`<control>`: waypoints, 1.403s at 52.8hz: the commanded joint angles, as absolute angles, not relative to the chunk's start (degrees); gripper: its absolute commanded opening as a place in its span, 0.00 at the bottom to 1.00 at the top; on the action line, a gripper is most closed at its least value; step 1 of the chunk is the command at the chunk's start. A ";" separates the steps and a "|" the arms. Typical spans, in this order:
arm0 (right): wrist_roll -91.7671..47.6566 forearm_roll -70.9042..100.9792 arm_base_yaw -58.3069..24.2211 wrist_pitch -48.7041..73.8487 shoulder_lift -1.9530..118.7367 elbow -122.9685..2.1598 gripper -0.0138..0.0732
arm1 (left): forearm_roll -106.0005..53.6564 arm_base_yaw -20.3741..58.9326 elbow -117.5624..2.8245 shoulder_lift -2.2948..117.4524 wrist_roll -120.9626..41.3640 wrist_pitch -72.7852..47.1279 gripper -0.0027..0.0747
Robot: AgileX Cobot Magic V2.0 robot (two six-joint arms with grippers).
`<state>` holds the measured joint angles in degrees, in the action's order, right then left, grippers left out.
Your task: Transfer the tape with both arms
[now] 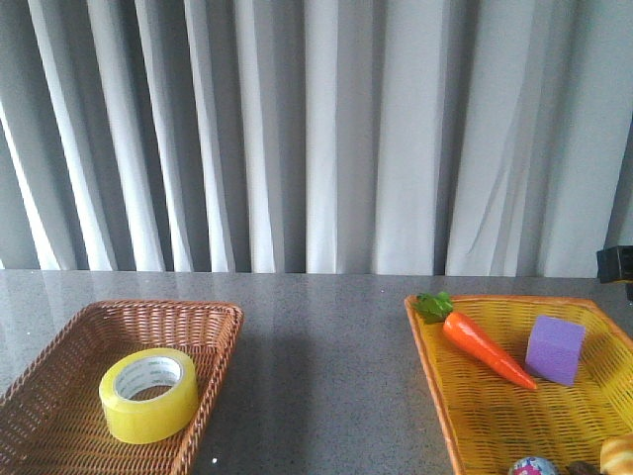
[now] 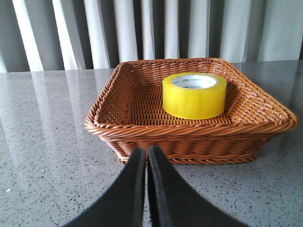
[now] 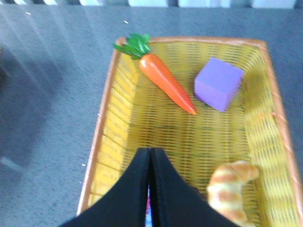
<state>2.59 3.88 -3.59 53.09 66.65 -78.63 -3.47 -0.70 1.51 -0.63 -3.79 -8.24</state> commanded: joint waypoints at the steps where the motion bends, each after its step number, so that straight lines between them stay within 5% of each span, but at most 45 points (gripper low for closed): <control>1: -1.70 10.44 -3.32 37.33 59.77 -70.73 0.15 | -4.15 -0.43 0.08 -1.63 -3.72 -4.07 0.03; 8: -1.77 11.13 -3.32 23.26 51.39 -53.57 0.15 | -4.15 -0.43 0.08 -1.63 -3.72 -4.07 0.03; 33: 0.00 3.90 -3.32 8.30 11.65 -5.16 0.15 | -4.15 -0.43 0.08 -1.63 -3.72 -4.07 0.03; 50: 3.39 3.77 0.75 9.77 -1.05 1.90 0.15 | -4.15 -0.43 0.08 -1.63 -3.72 -4.13 0.03; 74: 2.64 -1.40 3.25 9.77 -1.50 1.96 0.15 | -4.15 -0.43 0.08 -1.63 -3.72 -4.13 0.03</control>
